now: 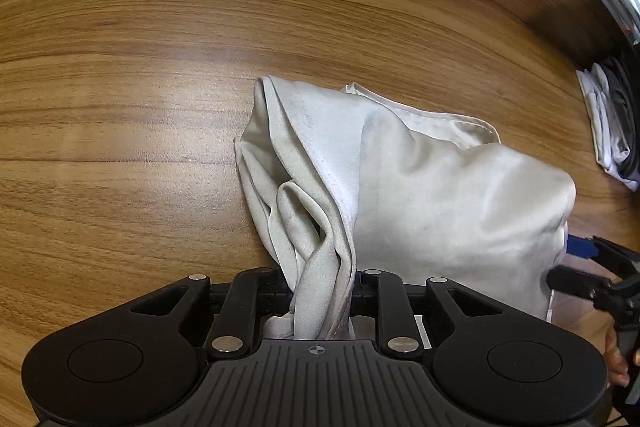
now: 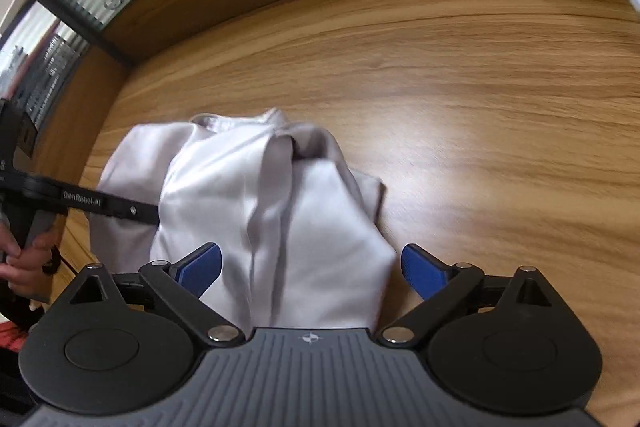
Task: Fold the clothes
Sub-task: 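Lift the folded shirt with both tools toward the clothes stack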
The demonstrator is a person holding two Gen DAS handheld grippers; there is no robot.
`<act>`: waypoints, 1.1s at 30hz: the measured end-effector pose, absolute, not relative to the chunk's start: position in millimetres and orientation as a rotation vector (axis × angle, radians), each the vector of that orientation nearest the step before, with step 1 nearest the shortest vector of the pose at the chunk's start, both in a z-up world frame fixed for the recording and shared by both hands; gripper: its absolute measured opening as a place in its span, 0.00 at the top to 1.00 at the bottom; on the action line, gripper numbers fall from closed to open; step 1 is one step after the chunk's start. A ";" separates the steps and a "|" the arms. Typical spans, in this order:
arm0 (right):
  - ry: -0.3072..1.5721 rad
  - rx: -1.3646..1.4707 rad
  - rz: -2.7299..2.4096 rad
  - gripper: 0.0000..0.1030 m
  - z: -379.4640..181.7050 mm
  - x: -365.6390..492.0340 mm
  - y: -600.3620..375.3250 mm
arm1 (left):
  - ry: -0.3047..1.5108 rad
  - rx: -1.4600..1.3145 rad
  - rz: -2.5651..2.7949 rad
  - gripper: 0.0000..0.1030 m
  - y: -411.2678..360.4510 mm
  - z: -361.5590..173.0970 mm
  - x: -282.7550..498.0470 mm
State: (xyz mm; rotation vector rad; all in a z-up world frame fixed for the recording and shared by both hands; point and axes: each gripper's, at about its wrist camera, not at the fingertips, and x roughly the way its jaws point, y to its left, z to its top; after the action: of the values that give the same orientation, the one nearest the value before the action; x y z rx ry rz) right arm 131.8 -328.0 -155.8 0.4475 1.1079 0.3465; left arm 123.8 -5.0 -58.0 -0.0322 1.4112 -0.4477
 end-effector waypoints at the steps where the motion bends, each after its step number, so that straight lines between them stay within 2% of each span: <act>1: 1.109 0.453 0.353 0.04 -155.9 133.8 -330.2 | 1.410 -0.030 -0.449 0.76 -6.9 -57.7 122.9; 5: 1.127 0.446 0.387 0.04 -154.5 140.3 -333.5 | 1.406 -0.056 -0.472 0.72 -3.5 -57.6 121.6; 7: 1.115 0.404 0.396 0.04 -158.7 144.8 -325.8 | 1.401 -0.084 -0.489 0.57 -0.4 -57.9 120.4; 9: 1.108 0.351 0.398 0.07 -157.2 152.1 -311.5 | 1.393 -0.123 -0.510 0.47 2.0 -58.2 117.6; 11: 1.096 0.298 0.393 0.23 -156.6 154.7 -300.0 | 1.387 -0.145 -0.530 0.45 3.2 -58.8 115.2; 12: 1.091 0.283 0.390 0.27 -156.8 154.5 -297.8 | 1.386 -0.150 -0.538 0.46 3.4 -59.0 114.1; 13: 1.088 0.279 0.390 0.36 -157.8 155.2 -295.7 | 1.385 -0.152 -0.541 0.54 1.3 -59.1 111.7; 14: 1.086 0.277 0.389 0.53 -158.7 156.0 -293.7 | 1.380 -0.149 -0.536 0.62 -0.3 -58.8 108.6; 15: 1.091 0.290 0.386 0.63 -160.0 157.1 -292.8 | 1.372 -0.145 -0.528 0.77 -1.2 -58.4 105.4; 16: 1.099 0.313 0.380 0.78 -162.6 158.2 -291.0 | 1.359 -0.141 -0.518 0.85 -1.6 -55.2 102.4; 23: 1.015 0.346 0.321 0.88 -126.2 133.0 -288.2 | 1.246 -0.050 -0.482 0.89 -20.8 -10.4 63.5; 33: 0.918 0.321 0.192 0.89 -35.3 63.0 -313.5 | 1.134 -0.013 -0.674 0.89 -58.8 66.9 24.7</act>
State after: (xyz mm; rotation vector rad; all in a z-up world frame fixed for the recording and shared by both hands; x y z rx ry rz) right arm 63.0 -313.5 -35.3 0.3205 0.9179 0.1915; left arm 24.7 -58.8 66.9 -0.0134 1.1344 -0.6737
